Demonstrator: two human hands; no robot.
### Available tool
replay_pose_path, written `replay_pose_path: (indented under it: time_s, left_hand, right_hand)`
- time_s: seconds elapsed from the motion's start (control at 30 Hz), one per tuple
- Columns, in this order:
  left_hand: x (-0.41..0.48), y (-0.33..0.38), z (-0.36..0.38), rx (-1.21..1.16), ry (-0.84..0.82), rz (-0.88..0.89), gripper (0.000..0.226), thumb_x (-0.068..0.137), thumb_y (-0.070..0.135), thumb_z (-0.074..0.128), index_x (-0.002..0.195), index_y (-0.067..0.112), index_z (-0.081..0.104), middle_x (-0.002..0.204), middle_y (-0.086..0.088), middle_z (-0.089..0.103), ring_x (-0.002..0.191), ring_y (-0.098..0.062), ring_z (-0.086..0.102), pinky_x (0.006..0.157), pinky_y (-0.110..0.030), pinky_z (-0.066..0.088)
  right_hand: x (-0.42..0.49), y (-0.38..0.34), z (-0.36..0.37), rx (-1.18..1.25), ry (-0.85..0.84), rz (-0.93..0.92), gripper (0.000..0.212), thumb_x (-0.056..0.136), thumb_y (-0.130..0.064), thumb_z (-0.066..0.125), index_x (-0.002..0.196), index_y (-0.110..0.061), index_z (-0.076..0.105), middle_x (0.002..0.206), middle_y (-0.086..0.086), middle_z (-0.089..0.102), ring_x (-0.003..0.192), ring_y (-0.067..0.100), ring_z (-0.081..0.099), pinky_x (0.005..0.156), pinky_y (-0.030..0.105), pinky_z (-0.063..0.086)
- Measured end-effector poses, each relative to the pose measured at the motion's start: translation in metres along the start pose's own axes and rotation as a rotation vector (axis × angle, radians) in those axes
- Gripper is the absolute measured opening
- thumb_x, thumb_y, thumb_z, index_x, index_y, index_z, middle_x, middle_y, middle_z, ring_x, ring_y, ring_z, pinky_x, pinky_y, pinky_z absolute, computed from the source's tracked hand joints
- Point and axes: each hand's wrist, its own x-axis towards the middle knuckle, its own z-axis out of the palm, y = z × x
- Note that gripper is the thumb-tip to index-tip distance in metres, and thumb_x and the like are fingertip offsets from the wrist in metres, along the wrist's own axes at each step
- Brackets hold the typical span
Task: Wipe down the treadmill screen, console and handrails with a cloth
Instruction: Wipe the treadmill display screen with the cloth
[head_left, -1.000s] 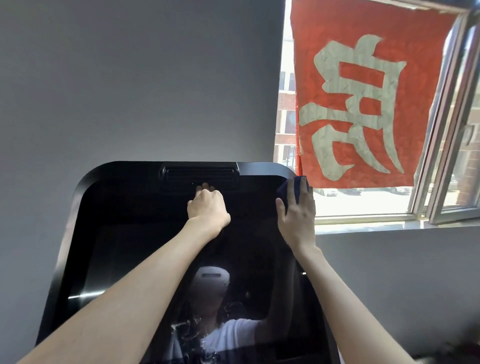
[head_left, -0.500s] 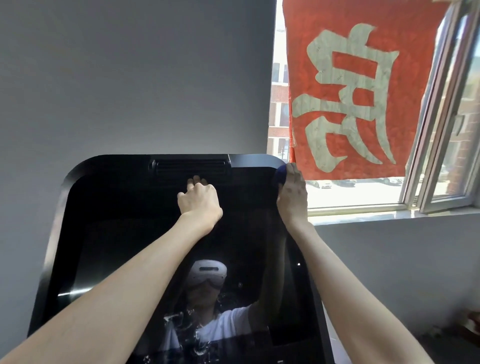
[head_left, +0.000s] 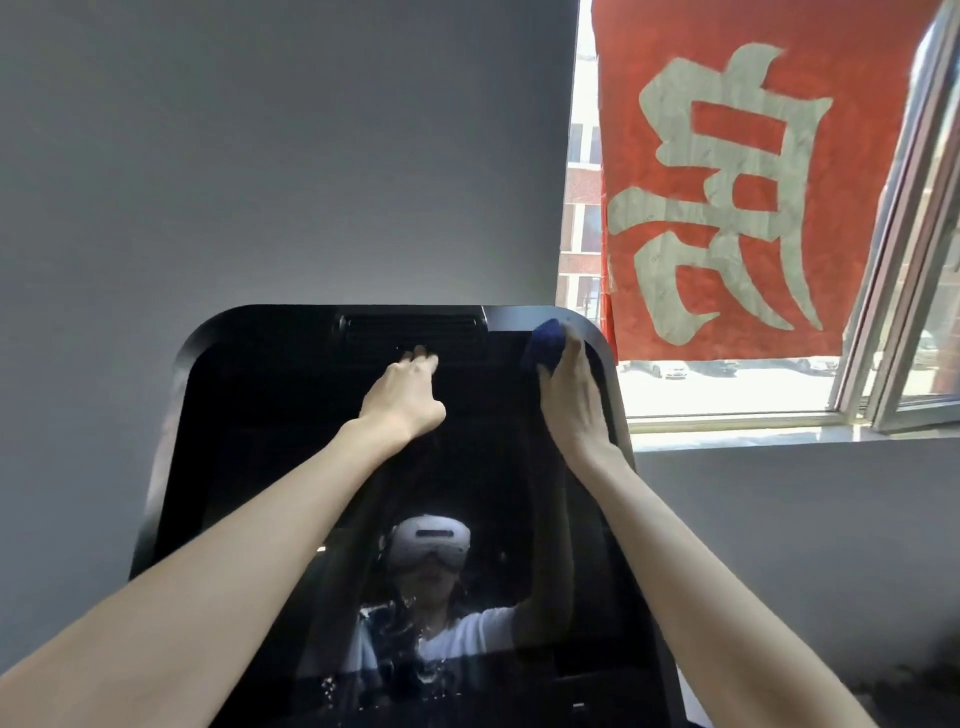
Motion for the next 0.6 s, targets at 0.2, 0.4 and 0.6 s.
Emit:
replay_pose_path:
  time_s: [0.2, 0.4, 0.6]
  left_hand:
    - [-0.020, -0.022, -0.001, -0.023, 0.004, 0.036, 0.074, 0.078, -0.007, 0.041, 0.148, 0.013, 0.029, 0.156, -0.003, 0.024, 0.145, -0.018, 0.018, 0.116, -0.033, 0.027]
    - [-0.035, -0.065, -0.019, -0.053, 0.016, -0.076, 0.069, 0.078, -0.004, 0.042, 0.145, 0.016, 0.037, 0.150, -0.004, 0.037, 0.128, -0.028, 0.047, 0.097, -0.032, 0.046]
    - [-0.043, -0.070, -0.009, -0.080, -0.011, -0.081, 0.068, 0.079, -0.002, 0.043, 0.143, 0.019, 0.040, 0.147, -0.009, 0.040, 0.126, -0.028, 0.050, 0.096, -0.034, 0.048]
  right_hand:
    - [-0.045, 0.005, 0.016, -0.096, 0.111, 0.053, 0.043, 0.081, -0.006, 0.069, 0.122, -0.003, 0.056, 0.124, 0.018, 0.054, 0.113, 0.037, 0.053, 0.094, 0.052, 0.045]
    - [-0.011, -0.036, 0.038, 0.052, 0.194, 0.452, 0.036, 0.085, -0.001, 0.059, 0.121, 0.002, 0.056, 0.122, 0.016, 0.052, 0.114, 0.034, 0.050, 0.099, 0.043, 0.036]
    - [-0.039, -0.024, 0.033, -0.034, 0.004, -0.215, 0.043, 0.080, 0.001, 0.067, 0.123, -0.004, 0.060, 0.127, 0.014, 0.058, 0.119, 0.031, 0.054, 0.103, 0.045, 0.042]
